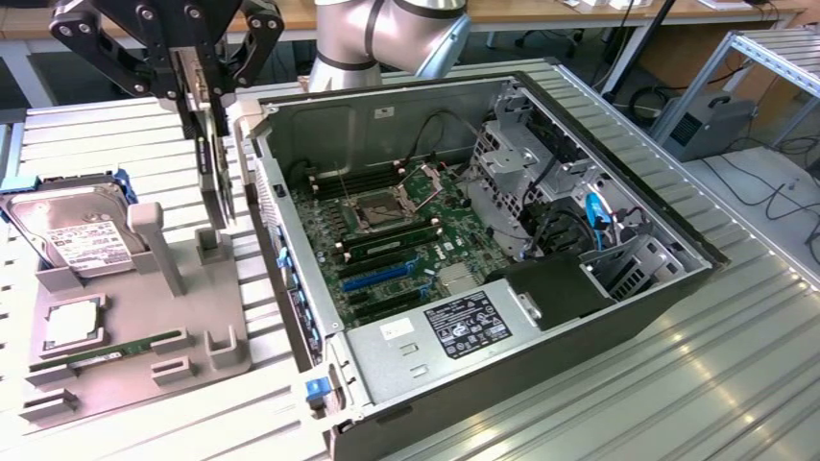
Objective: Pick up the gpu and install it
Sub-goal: 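Pick up the gpu and move the gpu toward the slot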
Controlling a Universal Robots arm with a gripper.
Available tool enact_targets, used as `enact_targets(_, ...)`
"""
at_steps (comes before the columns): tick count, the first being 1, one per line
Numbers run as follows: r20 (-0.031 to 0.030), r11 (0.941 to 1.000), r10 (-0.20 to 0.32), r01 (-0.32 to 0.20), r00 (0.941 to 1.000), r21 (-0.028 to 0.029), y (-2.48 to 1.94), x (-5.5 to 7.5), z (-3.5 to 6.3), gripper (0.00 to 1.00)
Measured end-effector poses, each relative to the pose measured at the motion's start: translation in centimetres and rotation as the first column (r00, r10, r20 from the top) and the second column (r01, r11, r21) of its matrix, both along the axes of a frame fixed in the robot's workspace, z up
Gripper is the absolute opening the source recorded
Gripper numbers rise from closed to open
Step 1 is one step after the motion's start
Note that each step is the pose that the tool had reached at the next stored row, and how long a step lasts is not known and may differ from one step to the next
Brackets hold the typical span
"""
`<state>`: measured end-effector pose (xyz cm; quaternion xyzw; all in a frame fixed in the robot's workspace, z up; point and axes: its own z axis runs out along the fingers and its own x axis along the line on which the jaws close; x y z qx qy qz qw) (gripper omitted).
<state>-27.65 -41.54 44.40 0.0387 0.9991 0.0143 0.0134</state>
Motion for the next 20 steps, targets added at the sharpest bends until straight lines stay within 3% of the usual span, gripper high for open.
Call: enact_targets(20, 0.0000, 1.0000, 0.000, 0.000, 1.0000, -0.0023, 0.00, 0.60, -0.01, 0.27)
